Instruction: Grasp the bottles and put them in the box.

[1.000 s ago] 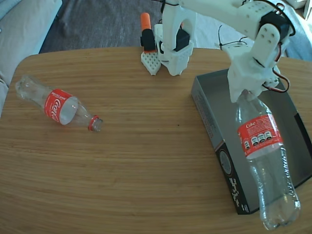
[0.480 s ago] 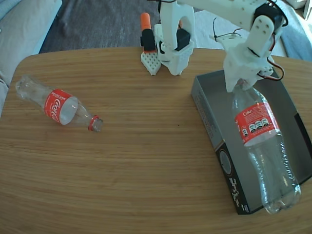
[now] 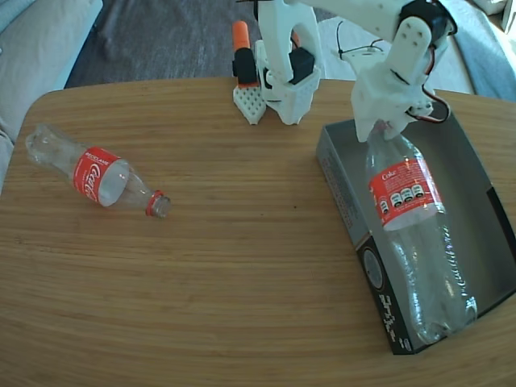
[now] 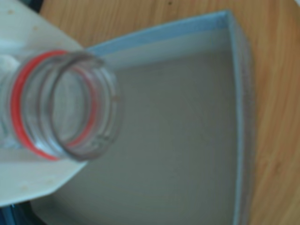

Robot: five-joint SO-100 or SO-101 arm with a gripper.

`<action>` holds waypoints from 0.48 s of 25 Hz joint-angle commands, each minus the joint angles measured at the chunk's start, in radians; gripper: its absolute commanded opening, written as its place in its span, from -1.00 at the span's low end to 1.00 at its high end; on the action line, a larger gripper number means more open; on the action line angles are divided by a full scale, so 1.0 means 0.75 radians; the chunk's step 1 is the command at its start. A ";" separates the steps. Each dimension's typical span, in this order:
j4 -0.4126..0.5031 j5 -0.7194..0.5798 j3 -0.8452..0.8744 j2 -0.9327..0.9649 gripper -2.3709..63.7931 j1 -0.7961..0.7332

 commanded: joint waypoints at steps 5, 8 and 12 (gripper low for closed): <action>-0.100 0.121 0.012 0.088 -0.94 -0.063; -0.117 0.157 0.014 0.080 -0.94 -0.076; -0.110 0.157 0.018 0.088 -0.94 -0.115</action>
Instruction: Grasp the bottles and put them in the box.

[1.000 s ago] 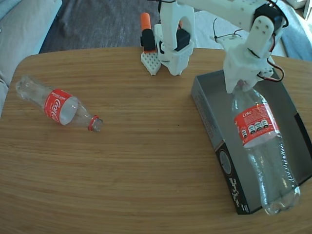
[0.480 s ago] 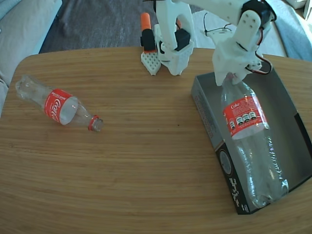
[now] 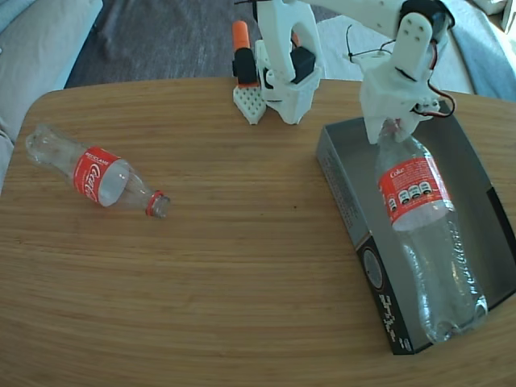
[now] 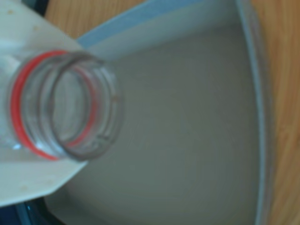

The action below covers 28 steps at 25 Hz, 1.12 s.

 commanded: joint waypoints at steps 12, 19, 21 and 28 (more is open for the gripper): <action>-0.006 -0.002 0.078 0.049 -0.94 -0.149; -0.094 -0.008 0.117 0.033 -0.94 -0.141; -0.112 -0.006 0.117 0.031 -0.94 -0.149; -0.184 0.004 0.184 0.029 -0.94 -0.149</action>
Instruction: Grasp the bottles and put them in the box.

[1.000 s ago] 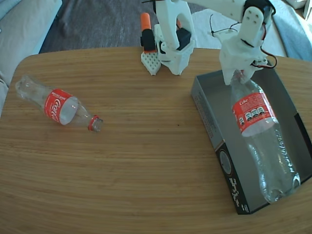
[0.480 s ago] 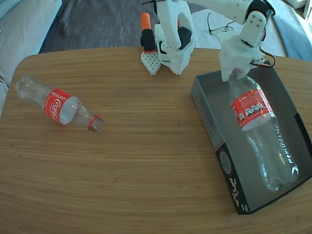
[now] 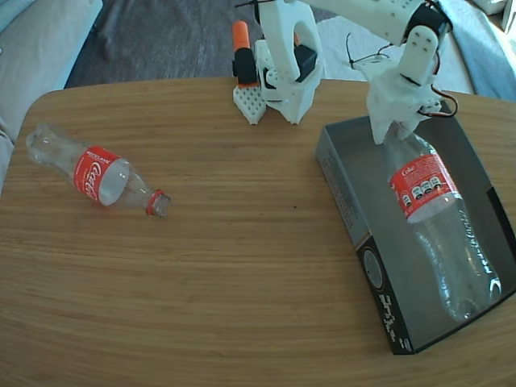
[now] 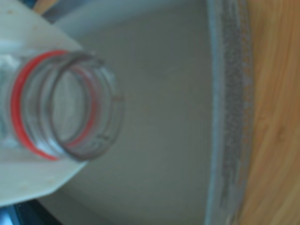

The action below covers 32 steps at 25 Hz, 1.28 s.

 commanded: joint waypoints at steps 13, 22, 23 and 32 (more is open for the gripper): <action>-0.076 -0.006 -0.022 -0.084 -0.94 0.010; -0.102 -0.008 0.000 -0.110 -0.94 0.010; -0.102 -0.008 0.006 -0.110 -0.94 0.010; -0.139 0.000 0.070 -0.110 -0.94 0.012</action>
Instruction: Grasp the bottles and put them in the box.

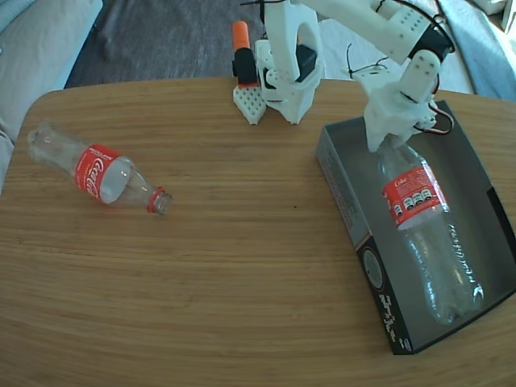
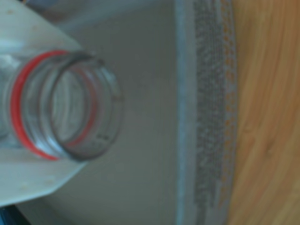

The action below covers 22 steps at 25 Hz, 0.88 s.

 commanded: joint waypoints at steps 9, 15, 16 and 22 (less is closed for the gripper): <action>-0.047 0.008 0.002 0.012 -0.92 0.029; -0.029 0.115 -0.010 0.012 -0.15 0.059; -0.029 0.139 -0.010 0.012 -0.03 0.070; -0.029 0.149 -0.022 0.033 0.05 0.092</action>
